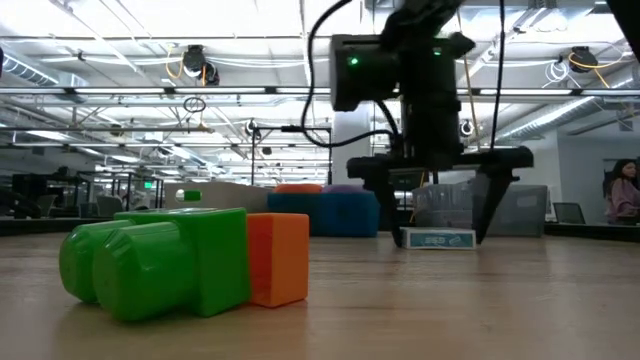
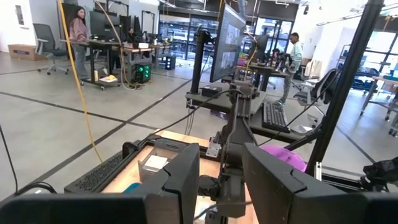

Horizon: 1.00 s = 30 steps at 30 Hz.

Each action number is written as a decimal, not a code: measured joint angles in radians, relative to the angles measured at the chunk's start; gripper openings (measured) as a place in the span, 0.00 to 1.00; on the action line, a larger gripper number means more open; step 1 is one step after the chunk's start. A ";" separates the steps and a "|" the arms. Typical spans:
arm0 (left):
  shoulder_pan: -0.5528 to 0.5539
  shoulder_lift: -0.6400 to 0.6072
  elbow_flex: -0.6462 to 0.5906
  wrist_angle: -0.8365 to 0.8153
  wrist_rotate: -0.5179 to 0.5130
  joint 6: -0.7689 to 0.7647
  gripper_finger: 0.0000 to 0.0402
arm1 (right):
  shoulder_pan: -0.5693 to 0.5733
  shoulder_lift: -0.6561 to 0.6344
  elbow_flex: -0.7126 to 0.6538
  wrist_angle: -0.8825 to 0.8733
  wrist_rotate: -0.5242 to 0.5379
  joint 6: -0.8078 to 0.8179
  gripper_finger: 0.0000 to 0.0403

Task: Pick & Place Toys
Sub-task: Put the blue deck of cards into the black bin

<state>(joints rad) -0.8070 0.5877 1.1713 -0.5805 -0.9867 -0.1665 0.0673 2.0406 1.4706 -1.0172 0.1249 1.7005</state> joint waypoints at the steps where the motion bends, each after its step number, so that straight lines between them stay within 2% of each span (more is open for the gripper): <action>1: 0.000 0.000 0.000 0.000 -0.001 0.000 0.32 | 0.000 -0.023 -0.033 0.039 0.000 0.020 0.98; 5: 0.000 0.000 0.000 0.000 -0.008 0.000 0.32 | 0.000 -0.092 -0.141 0.160 -0.004 0.088 0.98; 11: 0.000 0.000 0.000 0.001 -0.010 0.003 0.32 | -0.002 -0.169 -0.216 0.195 0.052 0.123 0.92; 14: 0.000 0.000 0.000 0.001 -0.011 0.003 0.32 | -0.007 -0.190 -0.227 0.204 0.084 0.123 0.85; 20: 0.000 0.000 0.000 0.001 -0.017 0.006 0.32 | -0.026 -0.198 -0.226 0.207 0.045 0.090 0.70; 30: 0.000 0.000 0.000 0.001 -0.019 -0.002 0.32 | -0.047 -0.196 -0.226 0.246 0.032 0.007 0.66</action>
<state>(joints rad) -0.8072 0.5875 1.1713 -0.5797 -1.0058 -0.1680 0.0208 1.8442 1.2446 -0.7715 0.1570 1.7072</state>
